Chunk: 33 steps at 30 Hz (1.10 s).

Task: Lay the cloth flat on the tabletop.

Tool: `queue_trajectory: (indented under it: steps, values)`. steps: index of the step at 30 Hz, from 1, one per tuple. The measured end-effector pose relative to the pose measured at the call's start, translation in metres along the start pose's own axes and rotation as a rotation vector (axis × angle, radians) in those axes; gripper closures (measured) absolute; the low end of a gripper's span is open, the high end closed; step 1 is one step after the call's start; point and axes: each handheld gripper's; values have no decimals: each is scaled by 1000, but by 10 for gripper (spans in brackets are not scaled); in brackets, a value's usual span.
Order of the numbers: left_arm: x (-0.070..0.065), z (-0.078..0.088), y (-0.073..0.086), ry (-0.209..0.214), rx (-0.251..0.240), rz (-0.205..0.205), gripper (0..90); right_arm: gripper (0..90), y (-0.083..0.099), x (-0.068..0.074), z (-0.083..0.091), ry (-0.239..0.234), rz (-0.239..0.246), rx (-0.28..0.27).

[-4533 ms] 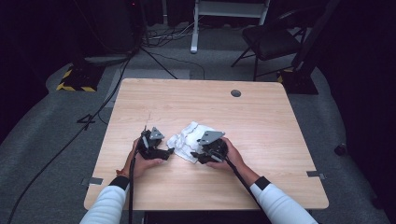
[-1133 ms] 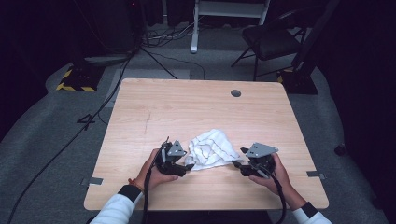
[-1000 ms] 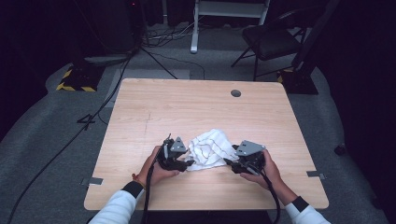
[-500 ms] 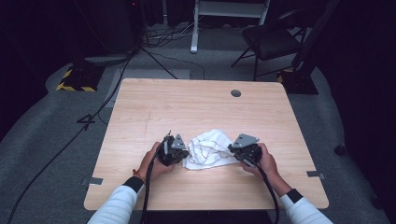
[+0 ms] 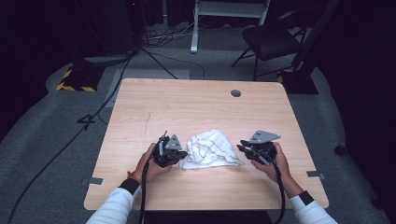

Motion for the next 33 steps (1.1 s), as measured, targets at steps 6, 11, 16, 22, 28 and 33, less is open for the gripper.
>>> queue_trajectory:
  steps: [6,11,16,22,28,33]
  values:
    - [-6,0,0,11,0,-6,887,549,-24,29,-31,-100,102,7]
    - [-4,0,1,15,0,-2,888,488,-36,42,-66,-88,159,71]
    - [-4,1,3,7,9,-13,889,646,-37,43,-79,-3,184,119]
    - [-1,5,5,-2,4,-1,890,851,-34,20,-51,43,120,75]
    - [0,8,5,3,-4,3,890,856,-22,-5,-19,47,19,40]
    - [-3,14,7,23,-15,17,889,855,4,-26,12,14,-78,43]
Point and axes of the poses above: each handheld gripper's, and its own axes: z roughly backward along the jaws, y roughly out of its underside, x roughly to its left
